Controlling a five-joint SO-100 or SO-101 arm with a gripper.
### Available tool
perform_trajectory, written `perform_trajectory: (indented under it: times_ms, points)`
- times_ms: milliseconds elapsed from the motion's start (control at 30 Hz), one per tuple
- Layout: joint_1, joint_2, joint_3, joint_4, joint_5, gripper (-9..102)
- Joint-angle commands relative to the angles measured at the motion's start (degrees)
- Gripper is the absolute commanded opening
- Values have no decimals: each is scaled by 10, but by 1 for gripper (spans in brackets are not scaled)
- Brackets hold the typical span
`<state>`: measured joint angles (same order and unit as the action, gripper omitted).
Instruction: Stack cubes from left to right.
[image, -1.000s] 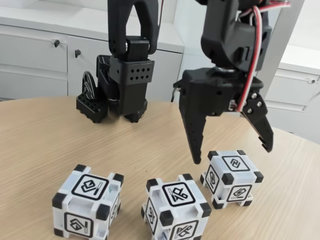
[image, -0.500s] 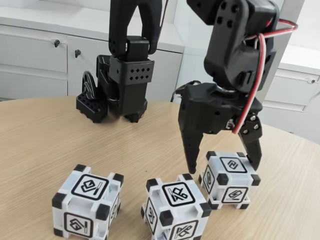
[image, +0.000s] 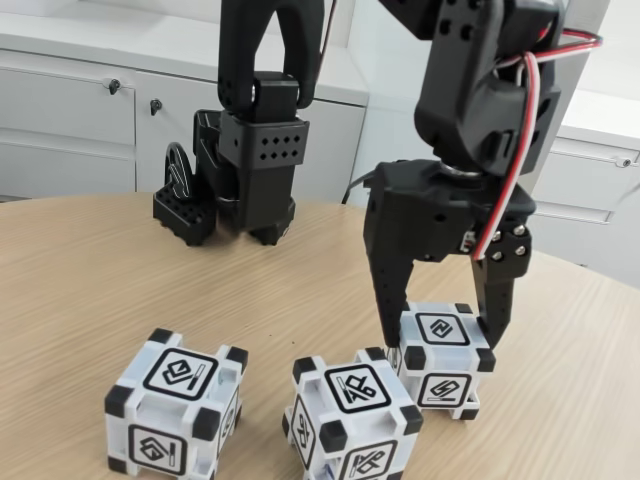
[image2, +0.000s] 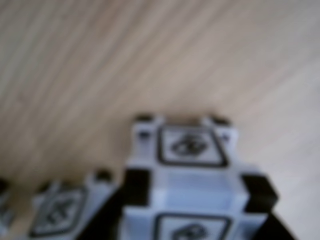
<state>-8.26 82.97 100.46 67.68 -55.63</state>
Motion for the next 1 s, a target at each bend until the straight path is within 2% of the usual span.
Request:
perform_trajectory:
  times_ms: [0,167,433,667,967]
  points:
    - [7,10,-14,-3,8,18]
    - [-1,27,-14,-3,35,18]
    - [9,149,-13,4,96,16]
    - [12,238,-5,5,191,14]
    - [78,366,-3,3,318,14]
